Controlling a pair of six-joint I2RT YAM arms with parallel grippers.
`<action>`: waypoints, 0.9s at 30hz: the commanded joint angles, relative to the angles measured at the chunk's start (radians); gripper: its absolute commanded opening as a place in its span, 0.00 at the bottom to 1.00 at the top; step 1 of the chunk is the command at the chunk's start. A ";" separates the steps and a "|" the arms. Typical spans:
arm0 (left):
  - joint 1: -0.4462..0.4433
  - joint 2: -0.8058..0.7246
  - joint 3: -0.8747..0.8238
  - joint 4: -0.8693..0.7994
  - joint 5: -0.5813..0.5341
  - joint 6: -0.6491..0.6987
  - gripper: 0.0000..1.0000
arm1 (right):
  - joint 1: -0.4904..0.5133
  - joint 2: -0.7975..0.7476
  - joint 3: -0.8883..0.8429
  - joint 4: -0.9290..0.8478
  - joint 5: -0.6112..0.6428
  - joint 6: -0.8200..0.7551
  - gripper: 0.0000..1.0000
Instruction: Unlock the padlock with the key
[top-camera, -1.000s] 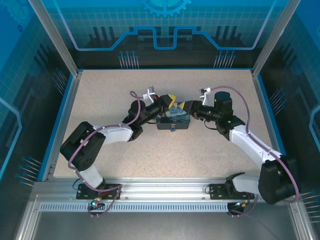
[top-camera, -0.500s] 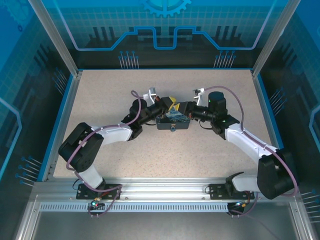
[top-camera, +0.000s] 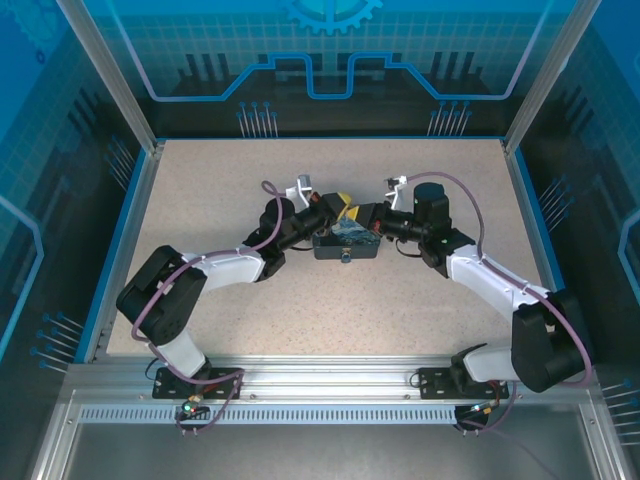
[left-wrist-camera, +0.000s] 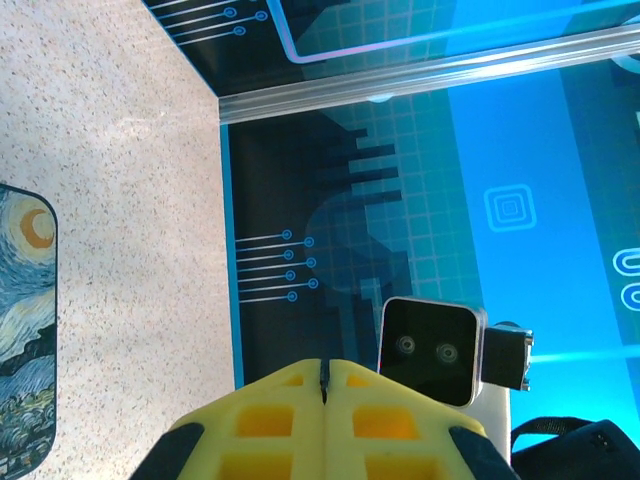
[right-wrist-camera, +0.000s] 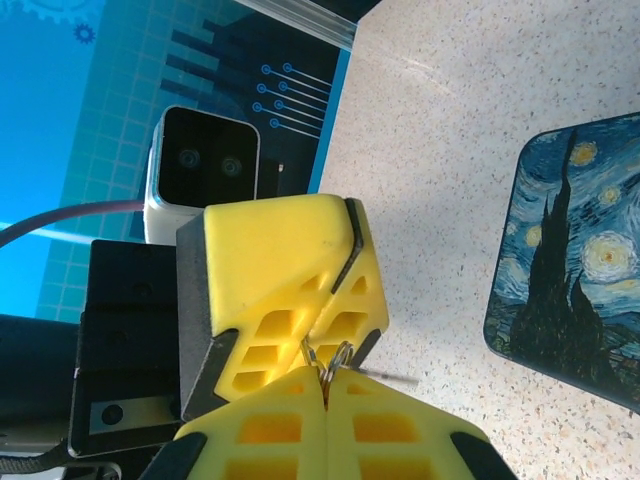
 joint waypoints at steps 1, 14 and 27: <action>-0.007 -0.038 0.021 -0.009 -0.004 0.002 0.17 | 0.012 0.007 0.036 0.019 -0.007 -0.026 0.00; 0.096 -0.223 0.103 -0.644 0.138 -0.114 0.47 | 0.067 -0.084 0.119 -0.313 0.226 -0.459 0.00; 0.093 -0.256 0.209 -0.855 0.124 -0.091 0.48 | 0.168 -0.114 0.158 -0.364 0.378 -0.588 0.00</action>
